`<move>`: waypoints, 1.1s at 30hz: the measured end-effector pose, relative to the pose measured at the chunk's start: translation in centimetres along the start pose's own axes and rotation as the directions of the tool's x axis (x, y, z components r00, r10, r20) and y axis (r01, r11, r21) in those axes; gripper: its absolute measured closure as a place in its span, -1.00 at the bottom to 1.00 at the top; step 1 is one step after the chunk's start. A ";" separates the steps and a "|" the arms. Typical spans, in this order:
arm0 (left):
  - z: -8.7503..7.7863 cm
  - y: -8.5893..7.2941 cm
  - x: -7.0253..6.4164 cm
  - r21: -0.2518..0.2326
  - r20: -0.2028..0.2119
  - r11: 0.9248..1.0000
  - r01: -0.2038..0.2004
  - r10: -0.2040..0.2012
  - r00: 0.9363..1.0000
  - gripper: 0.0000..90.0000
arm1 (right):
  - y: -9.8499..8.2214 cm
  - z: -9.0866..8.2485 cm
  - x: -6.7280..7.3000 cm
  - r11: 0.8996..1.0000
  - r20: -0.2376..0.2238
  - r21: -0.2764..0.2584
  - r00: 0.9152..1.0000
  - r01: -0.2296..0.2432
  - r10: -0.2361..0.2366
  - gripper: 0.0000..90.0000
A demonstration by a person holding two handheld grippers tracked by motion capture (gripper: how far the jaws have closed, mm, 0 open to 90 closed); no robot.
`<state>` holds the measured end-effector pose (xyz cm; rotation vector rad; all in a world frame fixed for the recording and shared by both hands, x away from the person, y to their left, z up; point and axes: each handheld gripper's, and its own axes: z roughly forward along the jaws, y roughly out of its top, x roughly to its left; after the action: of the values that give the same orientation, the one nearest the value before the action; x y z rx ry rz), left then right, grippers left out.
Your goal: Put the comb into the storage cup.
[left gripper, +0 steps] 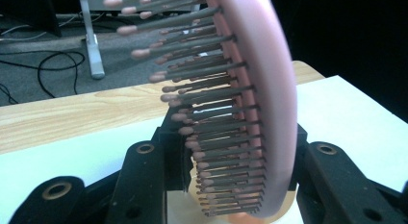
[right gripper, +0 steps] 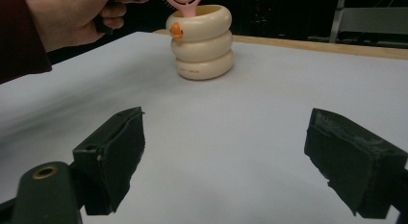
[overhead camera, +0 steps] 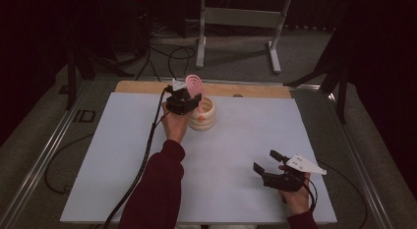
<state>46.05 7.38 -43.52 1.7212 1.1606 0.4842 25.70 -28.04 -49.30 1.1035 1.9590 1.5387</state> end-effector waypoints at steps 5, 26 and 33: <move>-0.1 0.0 0.2 0.006 0.000 1.000 -0.004 0.004 1.000 0.33 | 0.0 0.1 0.1 1.000 -0.002 0.000 1.000 0.003 -0.003 -0.69; -0.3 -0.5 0.9 0.009 -0.019 1.000 0.017 -0.017 1.000 0.30 | 0.0 0.1 0.1 1.000 -0.003 0.001 1.000 0.005 -0.005 -0.68; -0.4 -0.5 1.2 0.018 -0.024 1.000 0.022 -0.021 0.999 0.26 | -0.1 0.2 0.1 1.000 -0.004 0.003 1.000 0.004 -0.004 -0.68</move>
<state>46.08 8.69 -44.05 1.7211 1.2032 0.4837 25.73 -27.81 -49.44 1.0974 1.9657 1.5372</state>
